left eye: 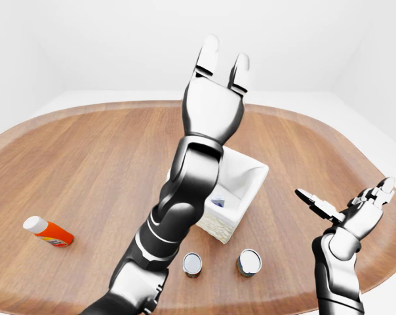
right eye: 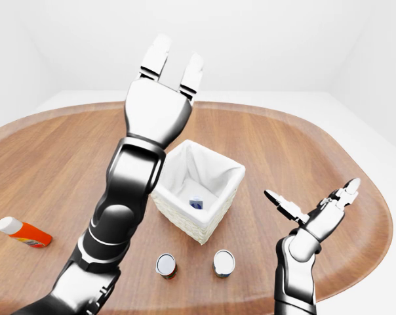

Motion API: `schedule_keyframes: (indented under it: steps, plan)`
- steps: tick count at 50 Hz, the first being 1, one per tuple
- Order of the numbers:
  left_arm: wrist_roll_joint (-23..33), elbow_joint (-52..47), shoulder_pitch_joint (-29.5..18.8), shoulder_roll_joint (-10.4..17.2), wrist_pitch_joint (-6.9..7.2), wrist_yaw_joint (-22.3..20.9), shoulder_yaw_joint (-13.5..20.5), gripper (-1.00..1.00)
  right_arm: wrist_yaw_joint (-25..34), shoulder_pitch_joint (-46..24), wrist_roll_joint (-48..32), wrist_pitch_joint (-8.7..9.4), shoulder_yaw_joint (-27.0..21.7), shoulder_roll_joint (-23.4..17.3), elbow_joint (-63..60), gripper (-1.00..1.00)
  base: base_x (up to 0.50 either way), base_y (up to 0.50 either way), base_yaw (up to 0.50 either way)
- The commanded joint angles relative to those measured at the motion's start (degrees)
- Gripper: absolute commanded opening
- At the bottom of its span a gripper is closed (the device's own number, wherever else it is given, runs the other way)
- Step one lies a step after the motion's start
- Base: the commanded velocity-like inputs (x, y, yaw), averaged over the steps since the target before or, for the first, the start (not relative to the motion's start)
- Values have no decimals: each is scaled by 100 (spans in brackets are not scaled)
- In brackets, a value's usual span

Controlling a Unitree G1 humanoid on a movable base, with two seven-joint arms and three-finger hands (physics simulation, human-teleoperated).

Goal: Pick up the alphabet soup and the cream cheese box, and put them in the basket.

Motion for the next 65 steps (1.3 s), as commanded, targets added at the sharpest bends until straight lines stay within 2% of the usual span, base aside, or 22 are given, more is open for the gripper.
schedule_keyframes:
  steps: [1,18,25,31,35,38,46,65]
  plan:
    - [1,-461,5,-227,0,-5,764,100,0,-16,7,0,1,-11,56,100,0,0,0]
    - [-1,-1055,37,-461,0,-115,1734,100,0,-18,-7,0,11,-14,92,100,0,0,0]
    - [-115,-1304,-109,-177,0,-342,2060,100,0,-4,-19,0,19,-6,52,100,0,0,0]
    - [-353,-1394,-86,123,0,-342,2246,100,0,-3,-11,0,13,-6,45,100,0,0,0]
    - [-440,-1452,-35,260,0,-342,2294,100,0,-11,-11,0,12,-11,100,100,0,0,0]
    - [-363,-1608,133,236,0,-342,2216,100,0,-20,-1,0,7,-16,107,100,0,0,0]
    - [-871,-1741,359,600,0,-342,2588,100,0,-23,2,0,6,-20,98,100,0,0,0]
    - [-1880,-2072,684,1513,0,-342,3222,100,0,-26,5,0,9,-24,100,100,0,0,0]
